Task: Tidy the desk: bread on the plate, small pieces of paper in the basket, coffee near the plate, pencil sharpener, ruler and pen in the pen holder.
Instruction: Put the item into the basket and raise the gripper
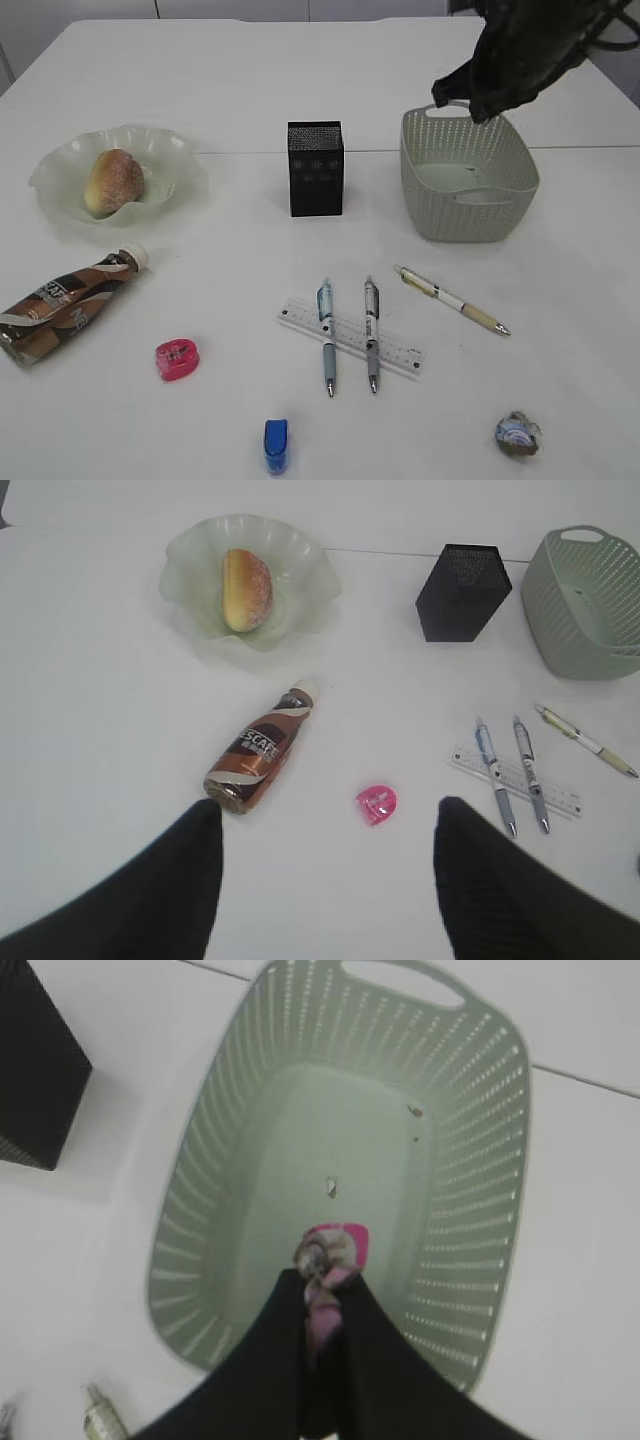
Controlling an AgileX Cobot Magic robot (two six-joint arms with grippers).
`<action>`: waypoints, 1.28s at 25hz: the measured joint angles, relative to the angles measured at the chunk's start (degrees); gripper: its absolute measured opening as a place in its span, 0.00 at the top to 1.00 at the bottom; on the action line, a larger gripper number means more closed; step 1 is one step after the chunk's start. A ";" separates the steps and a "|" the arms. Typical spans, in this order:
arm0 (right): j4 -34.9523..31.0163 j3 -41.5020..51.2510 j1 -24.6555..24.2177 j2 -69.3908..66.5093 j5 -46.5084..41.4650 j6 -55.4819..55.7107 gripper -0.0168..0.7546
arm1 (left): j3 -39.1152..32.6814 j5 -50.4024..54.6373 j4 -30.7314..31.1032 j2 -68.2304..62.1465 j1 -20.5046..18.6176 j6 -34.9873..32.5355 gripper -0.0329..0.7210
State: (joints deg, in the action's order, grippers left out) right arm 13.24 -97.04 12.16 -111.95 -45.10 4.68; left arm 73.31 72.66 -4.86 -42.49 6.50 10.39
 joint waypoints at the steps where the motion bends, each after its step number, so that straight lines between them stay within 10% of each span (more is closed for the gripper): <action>1: 0.84 0.00 0.00 -1.12 0.53 0.94 0.95 | 0.00 0.00 0.00 0.00 0.00 0.00 0.31; 6: 2.56 0.00 0.00 -4.76 3.47 4.39 0.86 | 0.00 0.00 -1.03 0.00 0.00 0.00 0.31; 15: 3.98 0.00 0.00 -5.24 8.20 4.95 0.29 | 0.00 0.00 -2.98 0.24 0.00 0.00 0.31; 32: -10.95 -16.33 0.00 -5.24 -25.21 3.85 0.26 | 0.00 0.00 -3.07 0.24 0.00 0.00 0.34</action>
State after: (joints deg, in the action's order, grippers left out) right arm 2.29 -113.37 12.16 -117.19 -70.30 8.52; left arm 73.31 72.66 -7.93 -42.25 6.50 10.39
